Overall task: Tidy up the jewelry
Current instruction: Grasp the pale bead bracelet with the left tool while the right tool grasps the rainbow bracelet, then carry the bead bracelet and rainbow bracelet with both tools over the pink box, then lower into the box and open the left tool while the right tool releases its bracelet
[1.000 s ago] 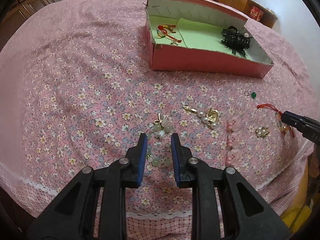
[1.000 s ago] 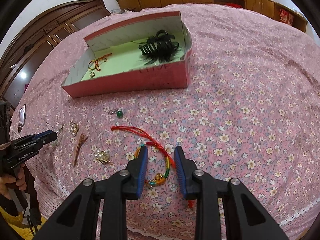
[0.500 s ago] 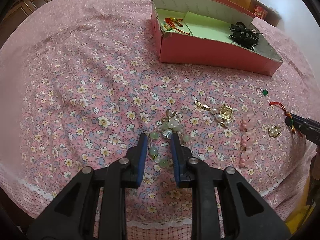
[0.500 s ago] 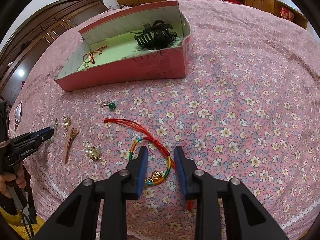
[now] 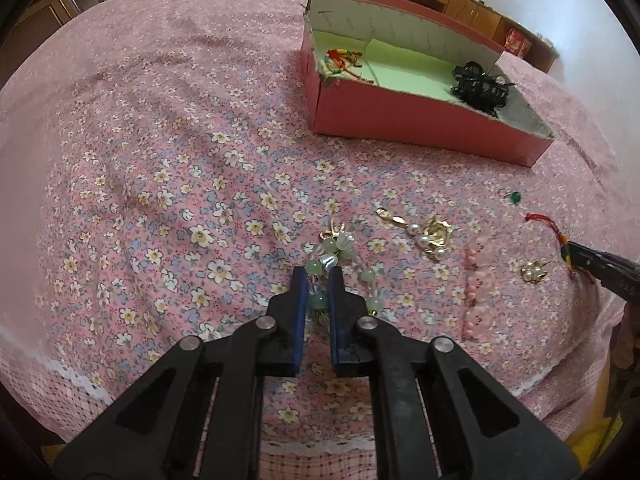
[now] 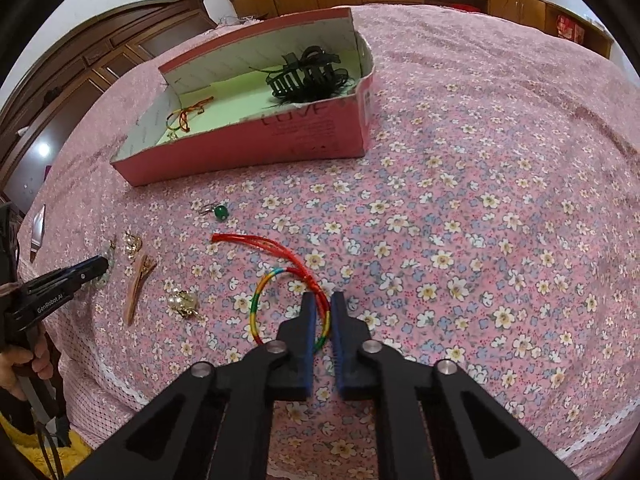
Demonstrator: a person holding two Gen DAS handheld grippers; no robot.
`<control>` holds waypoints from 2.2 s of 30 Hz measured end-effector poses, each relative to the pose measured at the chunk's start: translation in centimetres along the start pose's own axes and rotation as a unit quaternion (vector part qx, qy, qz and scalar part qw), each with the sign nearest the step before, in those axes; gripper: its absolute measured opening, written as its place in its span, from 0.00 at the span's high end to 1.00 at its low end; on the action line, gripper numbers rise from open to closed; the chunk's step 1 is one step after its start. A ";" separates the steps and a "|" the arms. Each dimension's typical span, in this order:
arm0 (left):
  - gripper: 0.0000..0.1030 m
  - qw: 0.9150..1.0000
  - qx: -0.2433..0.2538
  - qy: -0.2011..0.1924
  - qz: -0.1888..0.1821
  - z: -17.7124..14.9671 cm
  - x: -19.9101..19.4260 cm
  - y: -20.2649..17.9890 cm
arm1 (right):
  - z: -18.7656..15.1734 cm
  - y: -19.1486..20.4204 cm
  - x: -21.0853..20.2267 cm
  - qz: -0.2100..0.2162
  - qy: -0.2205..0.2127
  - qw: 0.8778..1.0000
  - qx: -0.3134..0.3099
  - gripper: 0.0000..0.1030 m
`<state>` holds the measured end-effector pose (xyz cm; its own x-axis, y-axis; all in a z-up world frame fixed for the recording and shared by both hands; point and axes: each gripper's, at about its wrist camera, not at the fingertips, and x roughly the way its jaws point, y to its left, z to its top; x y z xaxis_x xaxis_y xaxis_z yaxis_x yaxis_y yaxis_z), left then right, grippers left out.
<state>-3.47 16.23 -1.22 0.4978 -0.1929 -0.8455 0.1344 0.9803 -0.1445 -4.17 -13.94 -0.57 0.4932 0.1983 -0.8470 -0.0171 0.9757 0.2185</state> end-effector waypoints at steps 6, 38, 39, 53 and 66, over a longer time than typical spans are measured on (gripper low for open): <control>1.00 1.000 0.001 -0.020 -0.023 0.2 -1.9 -0.5 | -0.1 0.0 -1.6 0.015 -0.028 0.999 0.009 0.95; 1.00 0.984 0.038 -0.169 -0.050 7.0 -8.9 -4.9 | 3.5 3.4 -8.1 0.059 -0.173 0.983 -0.015 0.96; 1.00 0.983 0.037 -0.173 -0.048 7.2 -8.9 -5.0 | 3.9 3.6 -8.2 0.060 -0.179 0.982 -0.017 0.96; 1.00 0.972 0.047 -0.227 -0.043 11.1 -8.3 -6.0 | 8.6 6.1 -8.0 0.073 -0.228 0.970 -0.043 0.96; 1.00 0.977 0.032 -0.205 -0.046 12.9 -4.6 -5.9 | 12.0 6.8 -3.9 0.080 -0.209 0.974 -0.039 0.96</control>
<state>4.53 10.77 10.18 0.7810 -0.2938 -0.5511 0.2423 0.9559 -0.1663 4.21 -9.22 10.06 0.7894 0.3087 -0.5306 -0.1801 0.9428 0.2806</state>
